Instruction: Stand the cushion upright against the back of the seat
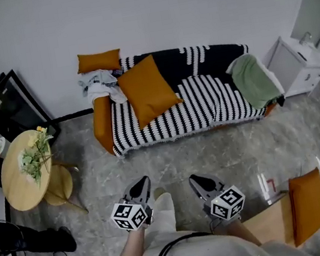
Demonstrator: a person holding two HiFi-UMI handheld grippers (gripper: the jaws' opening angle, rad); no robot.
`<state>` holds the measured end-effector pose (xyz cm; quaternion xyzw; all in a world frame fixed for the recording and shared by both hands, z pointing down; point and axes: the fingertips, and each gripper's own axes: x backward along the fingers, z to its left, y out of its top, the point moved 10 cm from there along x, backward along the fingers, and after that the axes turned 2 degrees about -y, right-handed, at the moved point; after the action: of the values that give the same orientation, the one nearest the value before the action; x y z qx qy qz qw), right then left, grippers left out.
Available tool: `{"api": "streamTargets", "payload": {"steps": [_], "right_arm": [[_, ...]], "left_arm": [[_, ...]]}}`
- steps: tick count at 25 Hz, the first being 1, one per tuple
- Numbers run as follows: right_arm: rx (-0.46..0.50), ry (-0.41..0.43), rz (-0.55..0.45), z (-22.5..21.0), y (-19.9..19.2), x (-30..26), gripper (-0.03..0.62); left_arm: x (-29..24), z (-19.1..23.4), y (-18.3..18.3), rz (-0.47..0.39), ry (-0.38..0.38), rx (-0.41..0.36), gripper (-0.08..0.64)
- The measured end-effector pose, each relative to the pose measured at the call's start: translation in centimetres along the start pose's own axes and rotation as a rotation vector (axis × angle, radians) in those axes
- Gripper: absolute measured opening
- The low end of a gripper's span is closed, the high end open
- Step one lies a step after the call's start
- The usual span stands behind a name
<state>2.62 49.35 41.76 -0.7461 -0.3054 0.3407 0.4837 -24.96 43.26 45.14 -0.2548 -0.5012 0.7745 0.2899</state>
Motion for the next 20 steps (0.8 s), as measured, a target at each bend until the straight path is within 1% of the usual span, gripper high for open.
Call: {"api": "streamTargets", "payload": {"steps": [2,4,7,12,15,20], "right_arm": [[-0.012,-0.026,-0.005,-1.8,0.3,-1.2,0.020],[-0.025,-0.054,-0.013,-3.5,0.9,-2.7,0.020],[-0.033,-0.078,-0.017,-5.8,2.6,-5.6,0.020],[-0.036,-0.094,-0.004,-10.0,5.6,-11.2,0.020],[-0.055,-0.111,0.021,-12.1,6.5,-14.2,0.020],[-0.085,-0.106,0.035,-15.1,7.8,-19.4,0.020]], "left_arm": [[-2.1,1.1,0.1,-0.012,-0.015,0.018,0.023],[-4.4,2.4,0.5,-0.031,-0.046,0.032,0.023],[-8.5,4.8,2.2,-0.049,-0.094,0.030,0.023],[-15.3,8.5,5.0,-0.035,-0.144,0.023,0.023],[-18.1,10.8,5.6,-0.010,-0.156,0.042,0.023],[-22.0,15.4,6.4,0.010,-0.137,0.061,0.023]]}}
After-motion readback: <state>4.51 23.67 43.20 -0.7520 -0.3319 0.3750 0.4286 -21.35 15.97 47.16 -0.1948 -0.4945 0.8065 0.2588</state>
